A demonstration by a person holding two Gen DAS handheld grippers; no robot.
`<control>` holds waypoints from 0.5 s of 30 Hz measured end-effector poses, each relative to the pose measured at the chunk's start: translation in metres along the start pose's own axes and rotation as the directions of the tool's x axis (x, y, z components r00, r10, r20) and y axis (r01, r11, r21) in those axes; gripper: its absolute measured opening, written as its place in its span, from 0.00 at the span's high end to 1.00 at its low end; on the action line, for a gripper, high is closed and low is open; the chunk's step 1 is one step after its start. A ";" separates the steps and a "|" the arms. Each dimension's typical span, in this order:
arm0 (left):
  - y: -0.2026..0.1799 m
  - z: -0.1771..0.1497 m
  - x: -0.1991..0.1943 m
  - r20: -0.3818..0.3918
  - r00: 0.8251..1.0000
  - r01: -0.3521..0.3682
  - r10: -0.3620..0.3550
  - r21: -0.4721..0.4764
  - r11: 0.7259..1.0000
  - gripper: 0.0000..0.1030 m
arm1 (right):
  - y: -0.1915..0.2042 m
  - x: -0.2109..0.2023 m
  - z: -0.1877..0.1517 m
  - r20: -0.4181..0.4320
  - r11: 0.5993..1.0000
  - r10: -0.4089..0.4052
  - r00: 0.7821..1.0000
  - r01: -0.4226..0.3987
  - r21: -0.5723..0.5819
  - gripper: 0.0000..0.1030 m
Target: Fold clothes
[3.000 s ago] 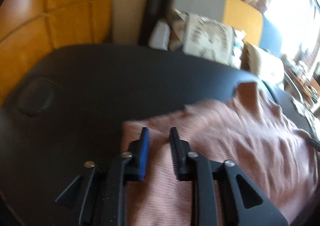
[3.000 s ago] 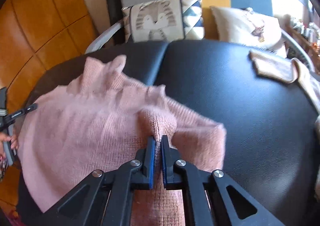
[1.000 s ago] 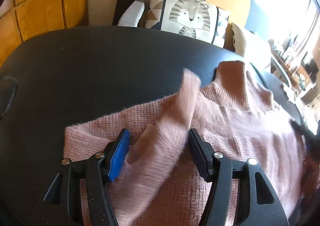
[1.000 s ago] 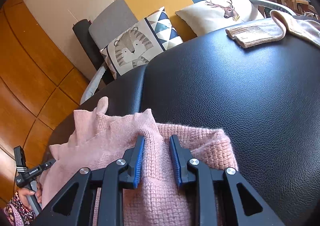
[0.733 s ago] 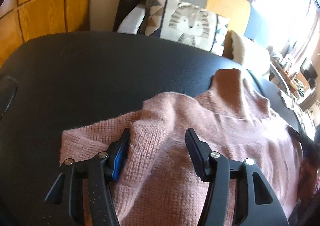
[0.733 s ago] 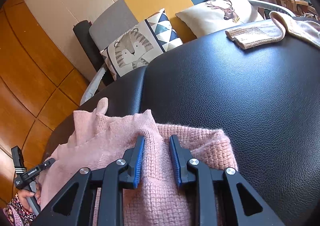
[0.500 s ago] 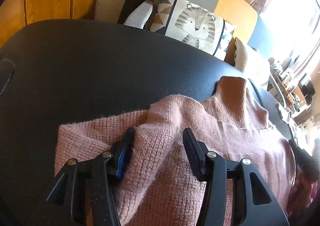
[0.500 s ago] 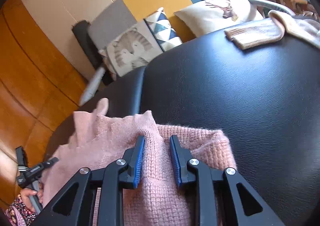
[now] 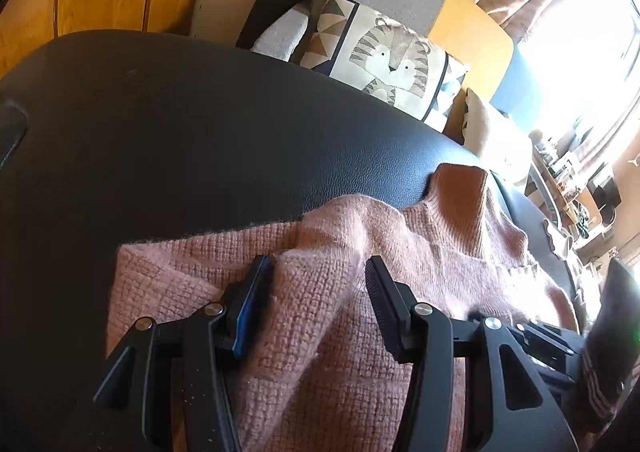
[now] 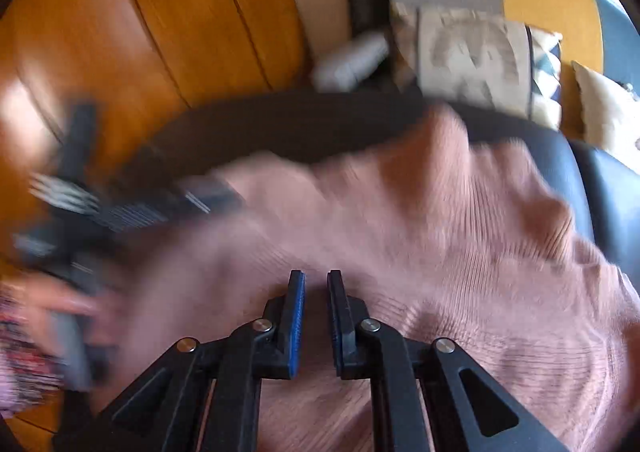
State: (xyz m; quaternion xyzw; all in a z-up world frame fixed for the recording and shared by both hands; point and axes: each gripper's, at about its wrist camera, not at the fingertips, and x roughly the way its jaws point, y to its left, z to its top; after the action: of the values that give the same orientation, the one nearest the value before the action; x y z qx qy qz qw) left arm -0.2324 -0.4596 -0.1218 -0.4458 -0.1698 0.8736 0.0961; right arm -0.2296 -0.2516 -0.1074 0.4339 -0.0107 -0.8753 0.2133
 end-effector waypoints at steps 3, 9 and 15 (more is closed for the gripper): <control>0.002 0.001 0.000 -0.002 1.000 0.009 -0.009 -0.019 1.000 0.49 | -0.015 0.007 -0.002 0.006 0.996 0.039 0.999 -0.039 0.086 0.94; 0.002 0.005 0.004 -0.007 1.000 0.001 -0.002 -0.036 0.999 0.49 | -0.018 0.016 0.001 0.000 0.990 0.001 1.000 -0.001 0.141 0.99; -0.002 0.005 0.009 -0.018 1.000 -0.026 0.026 -0.012 1.000 0.68 | -0.004 0.020 0.003 0.007 0.995 -0.083 0.997 0.082 0.056 0.99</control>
State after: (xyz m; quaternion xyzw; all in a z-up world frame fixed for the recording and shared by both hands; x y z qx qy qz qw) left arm -0.2414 -0.4560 -0.1246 -0.4562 -0.1685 0.8698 0.0835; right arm -0.2440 -0.2564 -0.1213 0.4355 -0.0182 -0.8848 0.1646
